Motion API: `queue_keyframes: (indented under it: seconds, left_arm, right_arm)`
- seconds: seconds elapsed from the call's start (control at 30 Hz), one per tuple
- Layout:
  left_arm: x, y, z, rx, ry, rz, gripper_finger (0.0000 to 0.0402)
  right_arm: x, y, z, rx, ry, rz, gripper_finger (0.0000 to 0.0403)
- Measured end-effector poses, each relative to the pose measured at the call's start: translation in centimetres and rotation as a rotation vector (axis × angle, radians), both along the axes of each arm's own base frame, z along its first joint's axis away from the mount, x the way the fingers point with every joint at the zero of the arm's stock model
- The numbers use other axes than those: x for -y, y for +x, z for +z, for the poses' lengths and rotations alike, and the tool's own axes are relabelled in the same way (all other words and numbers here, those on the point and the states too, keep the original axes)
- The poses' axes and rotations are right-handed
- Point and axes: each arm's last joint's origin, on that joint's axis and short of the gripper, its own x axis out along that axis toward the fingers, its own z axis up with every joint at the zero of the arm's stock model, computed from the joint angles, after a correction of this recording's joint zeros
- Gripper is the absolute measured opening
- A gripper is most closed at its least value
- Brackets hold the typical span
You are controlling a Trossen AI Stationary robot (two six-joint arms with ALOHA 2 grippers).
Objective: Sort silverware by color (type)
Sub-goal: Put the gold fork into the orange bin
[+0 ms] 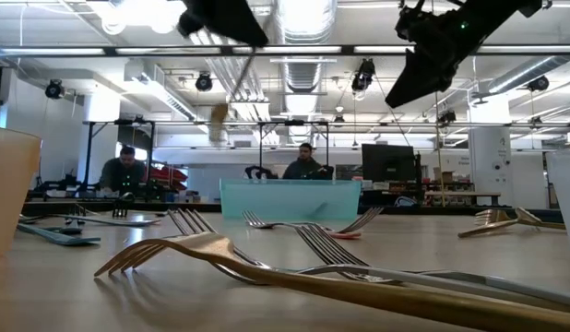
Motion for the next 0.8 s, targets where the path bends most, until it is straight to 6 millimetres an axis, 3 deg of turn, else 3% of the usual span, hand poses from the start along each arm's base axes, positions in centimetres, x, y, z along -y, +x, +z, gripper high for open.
queue_keyframes:
  seconds: [0.23,0.47,0.7,0.8]
  left_arm:
    - [7.1,-3.0,2.4,-0.118,0.065,-0.122,0.0007]
    - [12.2,-4.2,4.2,-0.265,0.062,-0.209,0.0008]
    - [16.0,-5.2,4.9,-0.588,-0.091,-0.136,0.0008]
    - [18.5,-4.7,4.2,-0.645,-0.188,-0.223,0.0009]
  right_arm:
    - [0.0,0.4,-1.0,-0.047,0.027,-0.019,0.0148]
    - [0.0,0.4,-2.8,-0.124,0.095,-0.082,0.0141]
    - [0.0,-0.3,-3.8,-0.213,0.169,-0.170,0.0139]
    - [0.0,-0.4,-3.8,-0.211,0.178,-0.182,0.0137]
